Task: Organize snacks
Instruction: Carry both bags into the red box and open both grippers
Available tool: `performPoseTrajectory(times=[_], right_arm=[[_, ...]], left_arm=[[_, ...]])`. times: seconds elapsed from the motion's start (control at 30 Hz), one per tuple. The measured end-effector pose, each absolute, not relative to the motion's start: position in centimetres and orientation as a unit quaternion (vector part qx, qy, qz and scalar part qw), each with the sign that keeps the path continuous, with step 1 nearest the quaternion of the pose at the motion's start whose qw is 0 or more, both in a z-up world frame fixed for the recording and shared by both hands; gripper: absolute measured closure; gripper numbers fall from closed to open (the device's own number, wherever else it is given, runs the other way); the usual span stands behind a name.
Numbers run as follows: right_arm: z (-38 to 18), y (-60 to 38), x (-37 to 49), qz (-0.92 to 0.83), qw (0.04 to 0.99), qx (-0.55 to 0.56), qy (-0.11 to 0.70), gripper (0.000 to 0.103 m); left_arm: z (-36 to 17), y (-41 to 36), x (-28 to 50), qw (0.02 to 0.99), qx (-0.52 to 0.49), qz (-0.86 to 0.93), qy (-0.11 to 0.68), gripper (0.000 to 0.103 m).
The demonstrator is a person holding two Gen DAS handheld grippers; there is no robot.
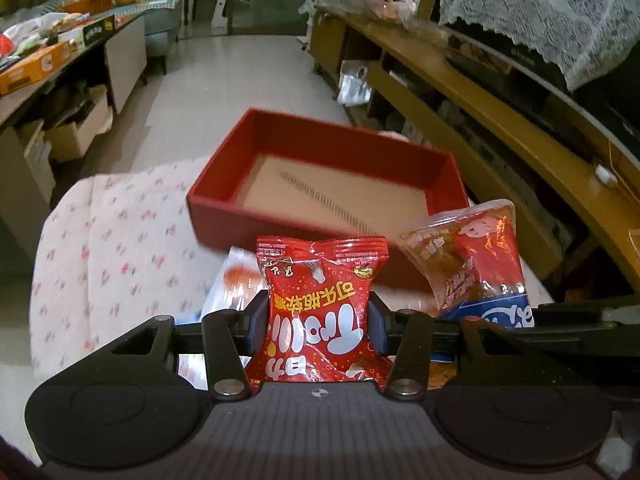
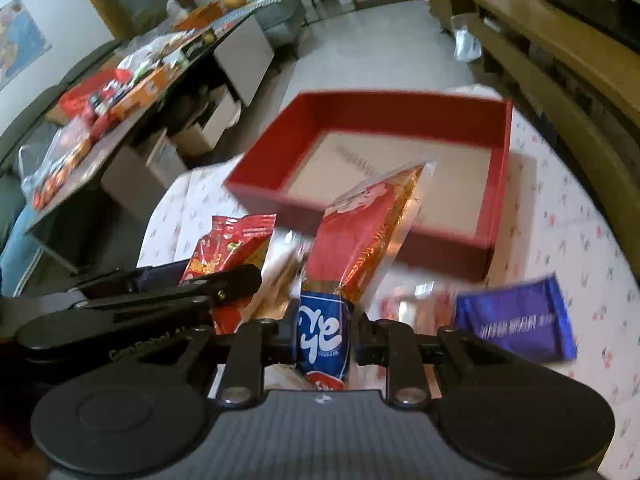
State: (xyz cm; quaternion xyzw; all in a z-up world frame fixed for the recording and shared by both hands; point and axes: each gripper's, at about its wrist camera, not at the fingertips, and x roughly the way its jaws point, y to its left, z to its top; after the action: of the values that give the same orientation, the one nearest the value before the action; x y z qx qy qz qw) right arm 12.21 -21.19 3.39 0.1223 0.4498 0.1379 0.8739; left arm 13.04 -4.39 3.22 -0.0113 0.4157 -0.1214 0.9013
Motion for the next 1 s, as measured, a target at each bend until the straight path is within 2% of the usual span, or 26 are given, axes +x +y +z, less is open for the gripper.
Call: performPoseTrajectory(times=[0.37,0.8,1.0], right_arm=[[3.1,-23.0,20.8,0.103,0.882,0.135,0.44,0.06],[-1.9,-23.8,27.3,0.079,0.869,0.112,0.475,0.06],[-3.0,-23.7,27.8,0.067,0.868,0.089,0.483,0.053]], left_arm=[[2.7,-6.1,21.1,0.909,-0.008,-0.118,0.399,0.047],[-1.7,-7.2,26.4,0.901,0.011,-0.099,0.423,0.046],[-2.4,-7.2,26.3,0.897,0.026,-0.094,0.431,0.044]])
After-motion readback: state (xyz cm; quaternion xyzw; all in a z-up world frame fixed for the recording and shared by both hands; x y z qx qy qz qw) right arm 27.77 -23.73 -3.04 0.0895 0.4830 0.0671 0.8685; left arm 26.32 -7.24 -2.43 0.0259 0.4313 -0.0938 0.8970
